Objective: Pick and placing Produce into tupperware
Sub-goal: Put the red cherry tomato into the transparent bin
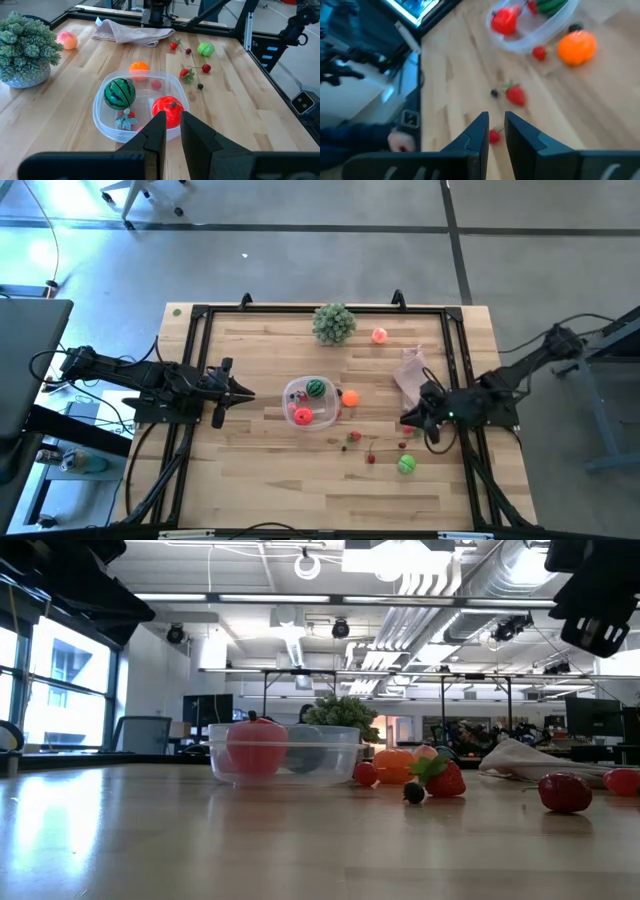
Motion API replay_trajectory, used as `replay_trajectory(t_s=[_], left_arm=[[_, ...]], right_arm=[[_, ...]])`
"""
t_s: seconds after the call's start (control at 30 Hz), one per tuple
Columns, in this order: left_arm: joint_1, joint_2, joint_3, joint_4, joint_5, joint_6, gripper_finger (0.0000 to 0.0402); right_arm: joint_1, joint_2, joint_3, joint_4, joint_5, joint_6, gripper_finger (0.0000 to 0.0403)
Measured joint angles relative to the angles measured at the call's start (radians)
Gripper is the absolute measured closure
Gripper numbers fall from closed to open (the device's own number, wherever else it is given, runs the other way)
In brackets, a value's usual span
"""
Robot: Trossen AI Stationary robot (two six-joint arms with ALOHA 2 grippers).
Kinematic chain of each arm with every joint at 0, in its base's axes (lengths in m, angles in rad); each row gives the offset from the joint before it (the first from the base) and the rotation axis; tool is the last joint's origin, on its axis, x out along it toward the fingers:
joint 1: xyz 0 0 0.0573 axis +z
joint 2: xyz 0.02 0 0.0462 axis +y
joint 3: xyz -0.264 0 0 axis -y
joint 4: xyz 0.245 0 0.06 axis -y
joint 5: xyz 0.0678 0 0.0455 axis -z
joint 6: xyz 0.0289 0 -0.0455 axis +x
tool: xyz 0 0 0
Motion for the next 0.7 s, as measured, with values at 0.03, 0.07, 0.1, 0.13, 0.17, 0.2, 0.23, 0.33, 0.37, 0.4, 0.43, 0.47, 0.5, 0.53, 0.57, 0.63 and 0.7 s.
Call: replay_trajectory(t_s=[0.03,0.07,0.1,0.13,0.17,0.2,0.23,0.33,0.37,0.4,0.43,0.47,0.5,0.53,0.57,0.63,0.7], left_arm=[[0.0,0.0,0.0,0.0,0.0,0.0,0.0355],[0.0,0.0,0.0,0.0,0.0,0.0,0.0355],[0.0,0.0,0.0,0.0,0.0,0.0,0.0355],[0.0,0.0,0.0,0.0,0.0,0.0,0.0355],[0.0,0.0,0.0,0.0,0.0,0.0,0.0355],[0.0,0.0,0.0,0.0,0.0,0.0,0.0355],[0.0,0.0,0.0,0.0,0.0,0.0,0.0355],[0.0,0.0,0.0,0.0,0.0,0.0,0.0355],[0.0,0.0,0.0,0.0,0.0,0.0,0.0355],[0.0,0.0,0.0,0.0,0.0,0.0,0.0355],[0.0,0.0,0.0,0.0,0.0,0.0,0.0355],[0.0,0.0,0.0,0.0,0.0,0.0,0.0355],[0.0,0.0,0.0,0.0,0.0,0.0,0.0355],[0.0,0.0,0.0,0.0,0.0,0.0,0.0355],[0.0,0.0,0.0,0.0,0.0,0.0,0.0355],[0.0,0.0,0.0,0.0,0.0,0.0,0.0355],[0.0,0.0,0.0,0.0,0.0,0.0,0.0355]], right_arm=[[0.023,0.001,0.0,-0.003,0.047,0.001,0.0351],[0.044,0.005,0.0,-0.002,0.091,0.01,0.0351],[0.061,0.01,0.0,0.002,0.133,0.023,0.0351],[0.077,0.019,0.0,0.015,0.164,0.023,0.0351],[0.091,0.029,0.0,0.044,0.188,0.02,0.0351],[0.103,0.042,0.0,0.087,0.207,0.01,0.0351],[0.112,0.055,0.0,0.13,0.219,-0.008,0.0351],[0.131,0.1,0.0,0.302,0.242,-0.102,0.0349],[0.133,0.113,0.0,0.351,0.246,-0.14,0.0348],[0.133,0.126,0.0,0.397,0.246,-0.174,0.0347],[0.133,0.137,0.0,0.432,0.249,-0.202,0.0346],[0.133,0.147,0.0,0.455,0.255,-0.223,0.0345],[0.133,0.154,0.0,0.47,0.261,-0.238,0.0344],[0.13,0.162,0.0,0.481,0.266,-0.245,0.0343],[0.129,0.168,0.0,0.491,0.27,-0.247,0.0342],[0.124,0.179,0.008,0.499,0.272,-0.247,0.0338],[0.123,0.196,0.045,0.488,0.266,-0.266,0.0334]])
